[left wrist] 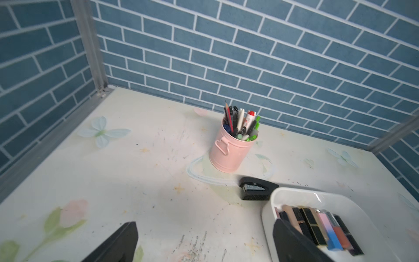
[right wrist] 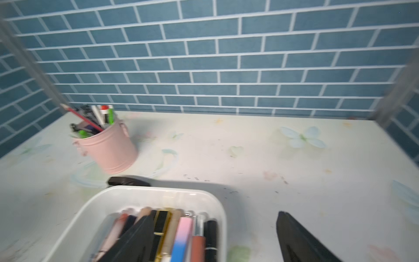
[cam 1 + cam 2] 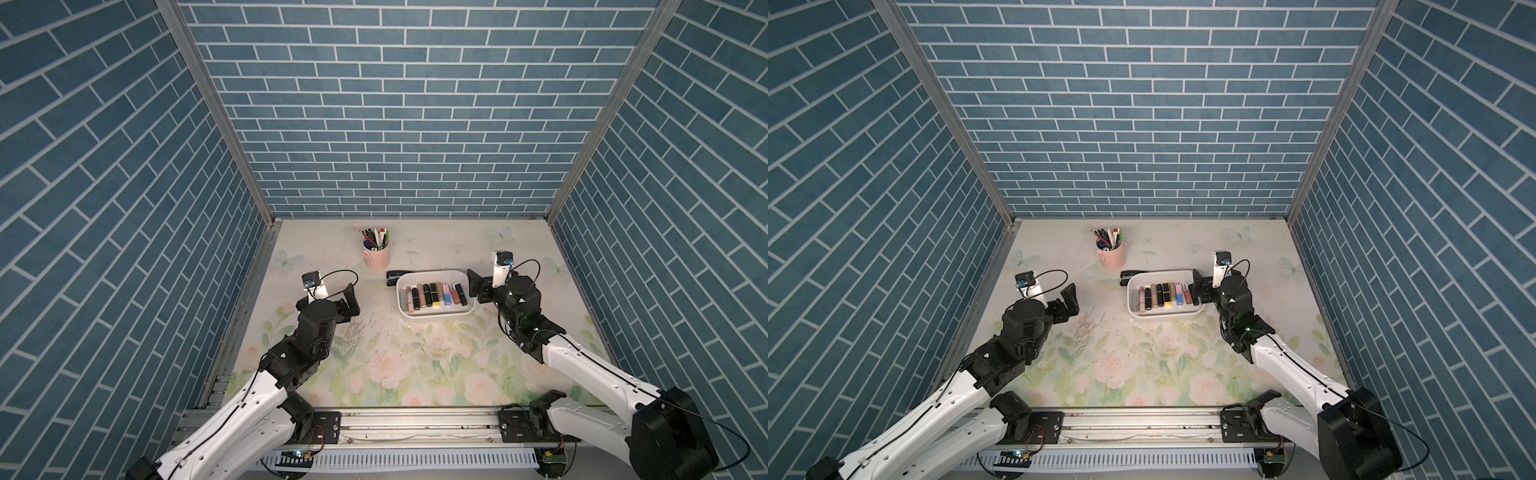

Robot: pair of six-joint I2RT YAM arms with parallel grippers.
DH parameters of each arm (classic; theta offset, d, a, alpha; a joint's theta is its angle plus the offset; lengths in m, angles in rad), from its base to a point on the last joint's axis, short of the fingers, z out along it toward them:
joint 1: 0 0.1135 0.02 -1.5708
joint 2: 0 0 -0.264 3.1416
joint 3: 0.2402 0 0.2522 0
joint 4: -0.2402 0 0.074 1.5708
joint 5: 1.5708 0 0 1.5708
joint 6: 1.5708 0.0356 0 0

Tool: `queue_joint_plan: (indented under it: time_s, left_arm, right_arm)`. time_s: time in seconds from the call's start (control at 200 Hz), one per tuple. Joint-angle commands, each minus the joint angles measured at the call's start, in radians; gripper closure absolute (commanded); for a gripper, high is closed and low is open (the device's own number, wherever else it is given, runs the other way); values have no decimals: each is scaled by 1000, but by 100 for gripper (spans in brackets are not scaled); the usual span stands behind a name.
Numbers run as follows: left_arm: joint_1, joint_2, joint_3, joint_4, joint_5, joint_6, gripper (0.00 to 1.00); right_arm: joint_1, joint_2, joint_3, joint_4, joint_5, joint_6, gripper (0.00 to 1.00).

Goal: Put the lipstick into the storage box
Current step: Reset both arms

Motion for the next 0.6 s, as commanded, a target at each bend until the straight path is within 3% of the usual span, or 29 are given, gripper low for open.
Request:
queue_joint_plan:
  time_s: [0.0,0.135,0.27,0.41,0.595]
  left_arm:
    - [8,-16,-21,64,-166,92,0]
    - [26,-19,-75,178,-176,176,0]
    - [75,15,-97,258,-167,224,0]
    - [201,60,-138,351,-55,250,0]
    - [384,96,-216,532,80,291,0]
  right_arm:
    - [-29,-58,-27,45,239,-126,8]
    - [-146,-64,-62,94,199,-153,6]
    - [-246,-7,-163,307,151,-235,6]
    - [-338,118,-229,483,79,-199,6]
    - [-372,278,-330,793,15,-190,6]
